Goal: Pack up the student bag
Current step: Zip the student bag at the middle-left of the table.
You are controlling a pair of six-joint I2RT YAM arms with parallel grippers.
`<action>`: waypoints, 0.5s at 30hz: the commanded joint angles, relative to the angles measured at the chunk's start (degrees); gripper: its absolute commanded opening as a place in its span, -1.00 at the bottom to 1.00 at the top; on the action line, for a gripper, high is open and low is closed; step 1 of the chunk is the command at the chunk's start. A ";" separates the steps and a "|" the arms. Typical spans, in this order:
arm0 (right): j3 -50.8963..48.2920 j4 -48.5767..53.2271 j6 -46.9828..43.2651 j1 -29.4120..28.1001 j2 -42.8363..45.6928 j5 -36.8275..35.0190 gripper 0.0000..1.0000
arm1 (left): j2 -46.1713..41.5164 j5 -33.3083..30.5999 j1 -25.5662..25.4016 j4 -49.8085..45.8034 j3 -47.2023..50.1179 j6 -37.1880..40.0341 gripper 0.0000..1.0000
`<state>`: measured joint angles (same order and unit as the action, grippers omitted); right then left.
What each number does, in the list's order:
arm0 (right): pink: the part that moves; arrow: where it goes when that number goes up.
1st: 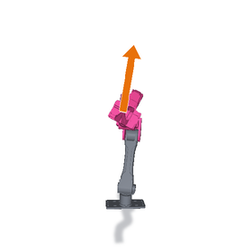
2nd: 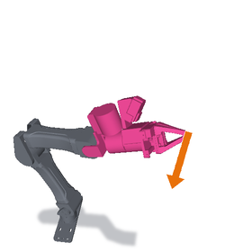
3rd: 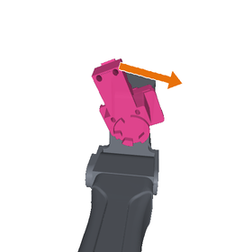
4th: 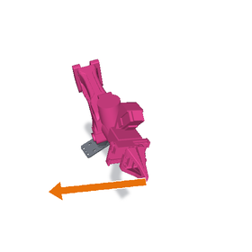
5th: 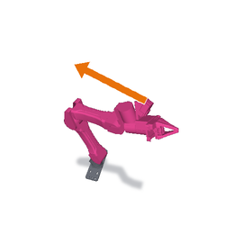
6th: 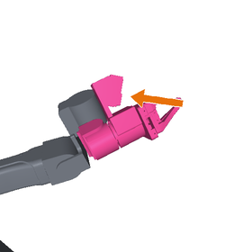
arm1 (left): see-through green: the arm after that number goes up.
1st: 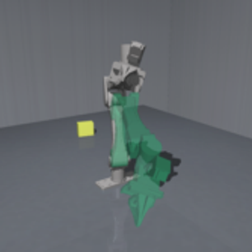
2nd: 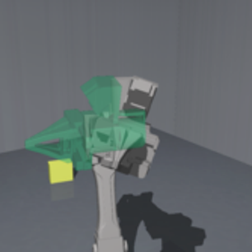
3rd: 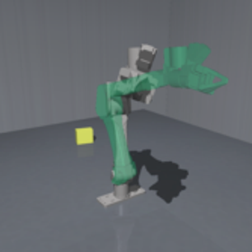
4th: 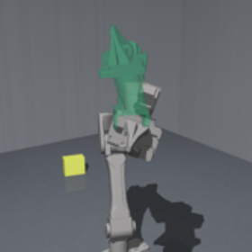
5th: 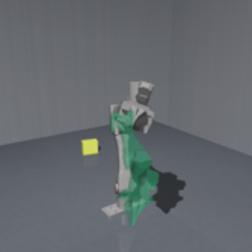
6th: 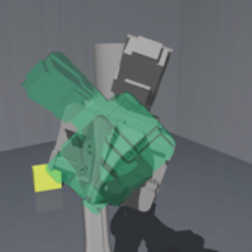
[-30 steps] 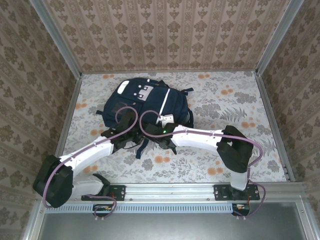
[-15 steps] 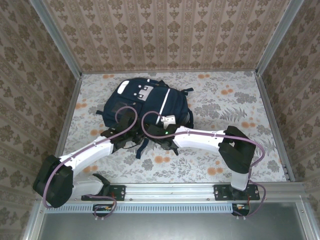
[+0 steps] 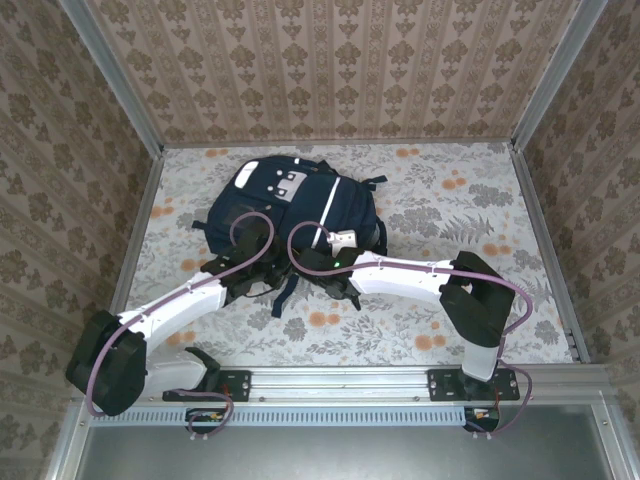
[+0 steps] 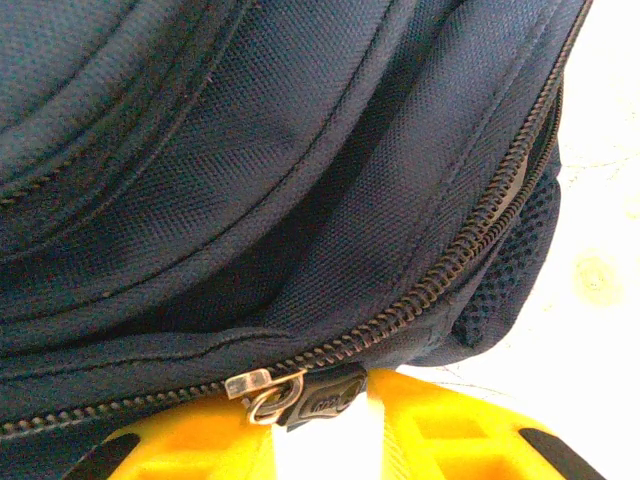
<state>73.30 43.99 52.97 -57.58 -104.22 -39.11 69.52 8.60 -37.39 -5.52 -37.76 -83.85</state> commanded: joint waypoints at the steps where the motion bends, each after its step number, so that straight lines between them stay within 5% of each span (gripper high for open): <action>1: -0.90 2.78 0.62 0.98 1.50 -3.10 -0.51 | -3.03 1.24 0.56 4.35 -0.83 -0.10 -1.00; 9: -0.30 -2.25 -5.05 0.53 1.68 -0.59 -0.26 | -3.28 1.24 0.72 3.98 -0.71 -0.11 -1.00; 15: -0.26 -3.64 -6.04 0.36 1.39 0.86 -0.56 | -3.33 1.24 0.66 3.98 -0.73 -0.15 -1.00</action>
<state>73.03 42.15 47.99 -57.23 -104.18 -38.57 68.93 8.62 -37.01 -5.74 -37.74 -83.85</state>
